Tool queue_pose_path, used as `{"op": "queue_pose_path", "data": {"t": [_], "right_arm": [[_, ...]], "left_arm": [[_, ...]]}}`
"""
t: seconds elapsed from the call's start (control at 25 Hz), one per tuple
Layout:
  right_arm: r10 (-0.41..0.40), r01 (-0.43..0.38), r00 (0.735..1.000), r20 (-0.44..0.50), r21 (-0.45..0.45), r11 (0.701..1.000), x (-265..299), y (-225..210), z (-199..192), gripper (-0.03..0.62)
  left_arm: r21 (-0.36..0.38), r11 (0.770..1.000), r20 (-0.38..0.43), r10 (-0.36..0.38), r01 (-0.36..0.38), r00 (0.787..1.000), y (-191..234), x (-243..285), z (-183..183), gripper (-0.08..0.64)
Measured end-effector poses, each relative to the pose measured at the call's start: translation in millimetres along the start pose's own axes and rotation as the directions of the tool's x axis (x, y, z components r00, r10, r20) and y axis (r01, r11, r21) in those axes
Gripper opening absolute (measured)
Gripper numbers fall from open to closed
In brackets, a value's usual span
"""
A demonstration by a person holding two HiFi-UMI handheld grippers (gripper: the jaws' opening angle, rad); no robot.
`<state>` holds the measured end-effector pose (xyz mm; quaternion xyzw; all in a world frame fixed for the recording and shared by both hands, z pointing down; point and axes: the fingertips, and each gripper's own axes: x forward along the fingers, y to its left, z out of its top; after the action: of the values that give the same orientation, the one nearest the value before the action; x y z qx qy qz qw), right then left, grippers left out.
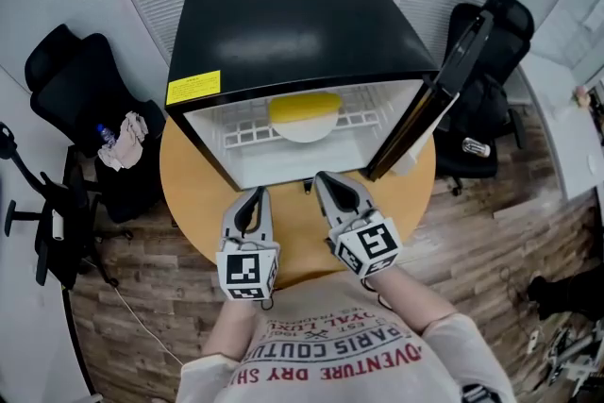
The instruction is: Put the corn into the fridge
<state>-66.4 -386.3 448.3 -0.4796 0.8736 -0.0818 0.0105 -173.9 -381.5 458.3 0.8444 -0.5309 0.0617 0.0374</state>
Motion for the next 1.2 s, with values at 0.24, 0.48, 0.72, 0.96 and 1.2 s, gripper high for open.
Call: {"op": "queue_pose_path", "data": {"t": [0.24,0.48,0.72,0.96,1.2], "right_arm": [[-0.03,0.03,1.0,0.004,-0.211,0.977,-4.8,2.9,1.2,0.031],[-0.033,0.028,0.999,-0.022,-0.211,0.977,-2.2,-0.3,-2.4,0.029],[-0.031,0.018,0.997,-0.068,-0.176,0.984,-4.9,-1.1,-7.0,0.028],[-0.012,-0.002,0.998,-0.063,-0.23,0.973,-8.2,4.0,-2.1,0.028],[-0.015,0.003,0.998,-0.054,-0.201,0.98,-15.9,4.0,-1.7,0.028]], "left_arm": [[0.008,1.0,-0.001,-0.025,0.025,1.0,-3.0,-4.5,-3.7,0.029],[0.012,0.999,0.052,-0.041,0.041,0.998,-1.7,-5.4,5.8,0.029],[0.012,0.998,0.084,-0.061,0.06,0.995,-6.6,-1.8,15.0,0.029],[0.014,0.998,0.065,-0.061,0.06,0.996,-10.6,1.5,12.2,0.029],[0.026,0.997,0.059,-0.073,0.072,0.996,-18.3,0.4,13.5,0.029]]}}
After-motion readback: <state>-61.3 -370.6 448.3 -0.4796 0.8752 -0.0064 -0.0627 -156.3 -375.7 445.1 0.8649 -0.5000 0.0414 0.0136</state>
